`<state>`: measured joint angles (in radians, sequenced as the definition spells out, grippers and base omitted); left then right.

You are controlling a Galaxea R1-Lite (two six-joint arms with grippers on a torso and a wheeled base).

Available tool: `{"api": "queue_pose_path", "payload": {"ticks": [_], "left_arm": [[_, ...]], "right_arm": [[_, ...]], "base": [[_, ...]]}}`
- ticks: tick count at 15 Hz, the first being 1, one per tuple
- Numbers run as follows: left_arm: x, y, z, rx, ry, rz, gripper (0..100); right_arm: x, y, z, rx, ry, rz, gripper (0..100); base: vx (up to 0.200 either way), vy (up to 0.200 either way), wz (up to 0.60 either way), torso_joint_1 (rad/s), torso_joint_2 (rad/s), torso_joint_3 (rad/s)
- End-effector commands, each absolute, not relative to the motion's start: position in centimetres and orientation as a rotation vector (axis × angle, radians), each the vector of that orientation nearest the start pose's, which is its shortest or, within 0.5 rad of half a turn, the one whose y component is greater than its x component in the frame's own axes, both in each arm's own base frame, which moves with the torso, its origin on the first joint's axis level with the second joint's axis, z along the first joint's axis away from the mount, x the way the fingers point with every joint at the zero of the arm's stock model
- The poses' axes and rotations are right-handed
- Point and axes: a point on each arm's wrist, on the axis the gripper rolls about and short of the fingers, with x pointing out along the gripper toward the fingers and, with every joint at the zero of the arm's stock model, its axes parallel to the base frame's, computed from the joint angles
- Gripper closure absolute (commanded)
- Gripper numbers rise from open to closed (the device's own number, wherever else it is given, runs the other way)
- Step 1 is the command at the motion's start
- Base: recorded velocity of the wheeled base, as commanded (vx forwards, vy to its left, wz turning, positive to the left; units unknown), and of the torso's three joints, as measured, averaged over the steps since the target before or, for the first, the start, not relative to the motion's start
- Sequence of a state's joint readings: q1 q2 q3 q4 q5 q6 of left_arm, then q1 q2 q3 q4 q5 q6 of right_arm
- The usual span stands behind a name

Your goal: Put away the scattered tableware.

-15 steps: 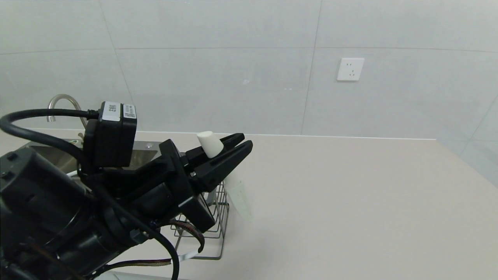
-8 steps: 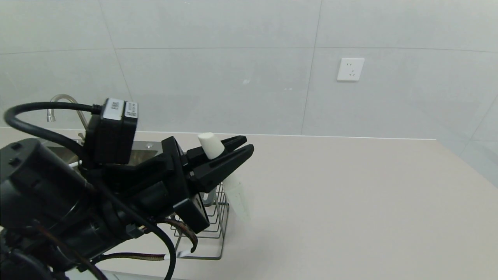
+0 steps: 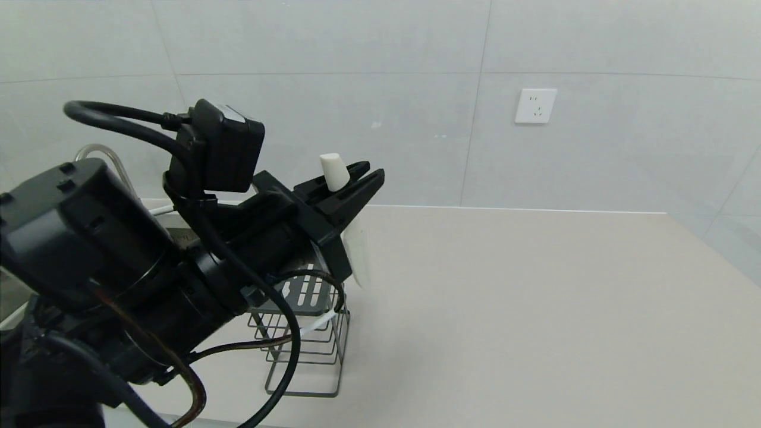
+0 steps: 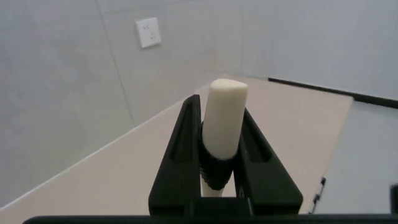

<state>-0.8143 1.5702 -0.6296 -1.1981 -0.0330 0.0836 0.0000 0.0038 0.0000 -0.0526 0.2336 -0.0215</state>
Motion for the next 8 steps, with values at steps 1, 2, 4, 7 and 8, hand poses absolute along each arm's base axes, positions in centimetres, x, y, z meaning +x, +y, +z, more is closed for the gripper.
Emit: {"api": "queue_pose_path", "payload": {"ticks": [1, 2, 4, 7, 8], "left_arm": [[17.8, -19.9, 23.1, -0.038, -0.283, -0.809, 100], [17.9, -19.8, 23.1, -0.039, -0.279, -0.789, 100], [19.3, -19.8, 23.6, -0.049, -0.293, -0.678, 100], [20.1, -21.1, 24.6, -0.075, -0.324, -0.622, 100], [19.8, -21.4, 24.6, -0.079, -0.318, -0.602, 100]], "right_arm": [[-2.3, 0.5, 8.1, -0.028, -0.048, 0.222, 100], [-2.3, 0.5, 8.1, -0.028, -0.048, 0.202, 100], [-2.3, 0.3, 8.1, -0.026, -0.045, 0.153, 100], [-2.3, 0.3, 8.1, -0.028, -0.045, 0.154, 100], [-2.3, 0.3, 8.1, -0.026, -0.045, 0.154, 100]], "base": [[0.000, 0.000, 0.00, 0.000, 0.00, 0.000], [0.000, 0.000, 0.00, 0.000, 0.00, 0.000], [0.000, 0.000, 0.00, 0.000, 0.00, 0.000], [0.000, 0.000, 0.00, 0.000, 0.00, 0.000], [0.000, 0.000, 0.00, 0.000, 0.00, 0.000]]}}
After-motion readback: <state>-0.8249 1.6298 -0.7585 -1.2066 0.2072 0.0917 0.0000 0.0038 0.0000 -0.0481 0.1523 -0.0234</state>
